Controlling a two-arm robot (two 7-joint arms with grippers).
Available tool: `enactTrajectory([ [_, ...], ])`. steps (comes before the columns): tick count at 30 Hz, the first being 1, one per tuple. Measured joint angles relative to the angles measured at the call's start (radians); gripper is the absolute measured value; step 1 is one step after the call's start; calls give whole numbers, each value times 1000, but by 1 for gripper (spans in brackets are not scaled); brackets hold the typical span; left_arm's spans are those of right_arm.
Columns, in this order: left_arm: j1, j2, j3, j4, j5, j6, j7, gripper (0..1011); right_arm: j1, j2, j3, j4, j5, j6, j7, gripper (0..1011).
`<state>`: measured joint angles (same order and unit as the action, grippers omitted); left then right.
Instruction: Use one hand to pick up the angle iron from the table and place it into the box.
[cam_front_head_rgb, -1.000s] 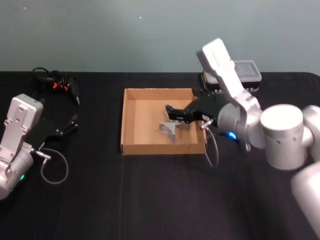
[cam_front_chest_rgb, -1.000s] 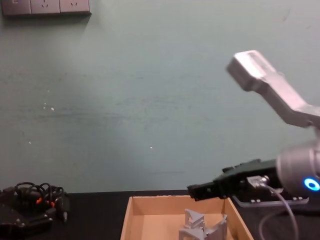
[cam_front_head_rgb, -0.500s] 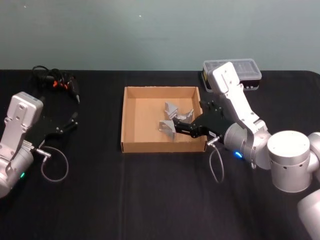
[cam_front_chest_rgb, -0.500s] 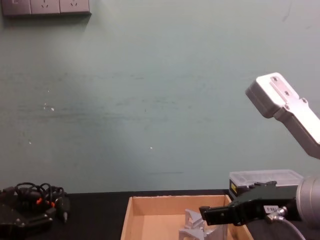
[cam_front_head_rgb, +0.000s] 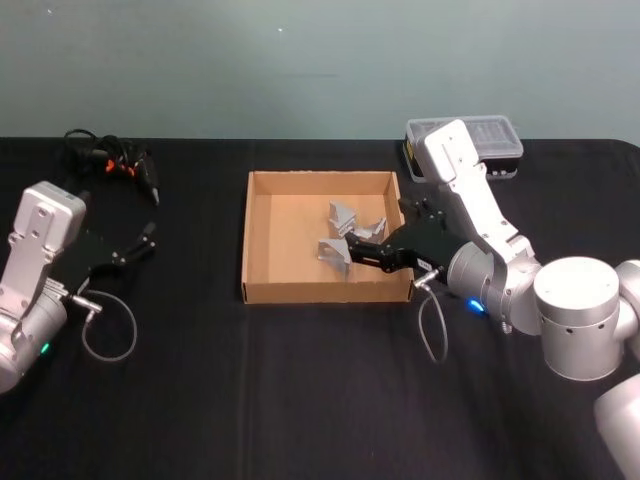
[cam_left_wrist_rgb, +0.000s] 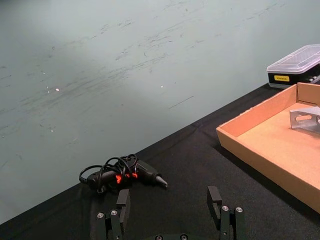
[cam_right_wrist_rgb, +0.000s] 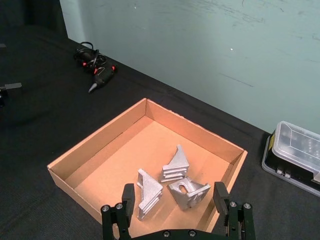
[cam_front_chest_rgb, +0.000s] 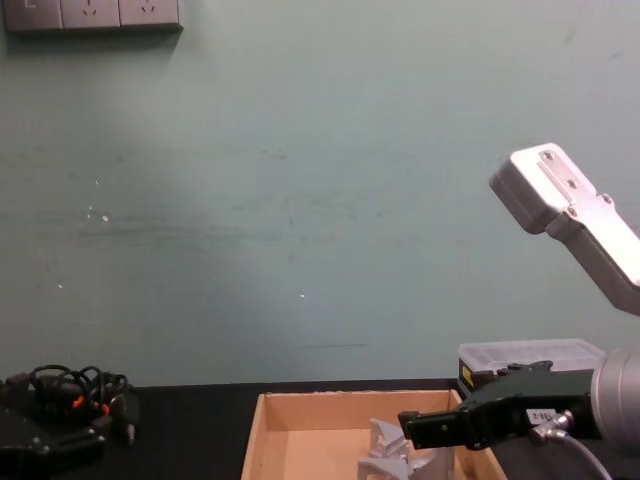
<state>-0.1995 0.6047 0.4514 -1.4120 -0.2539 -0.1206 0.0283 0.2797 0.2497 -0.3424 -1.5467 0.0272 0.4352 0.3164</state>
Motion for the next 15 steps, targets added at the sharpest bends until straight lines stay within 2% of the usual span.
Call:
enactTrajectory([
  [15, 0, 0, 0, 0, 0, 0, 0, 1011, 2, 0, 0, 0, 1, 3, 3, 1002],
])
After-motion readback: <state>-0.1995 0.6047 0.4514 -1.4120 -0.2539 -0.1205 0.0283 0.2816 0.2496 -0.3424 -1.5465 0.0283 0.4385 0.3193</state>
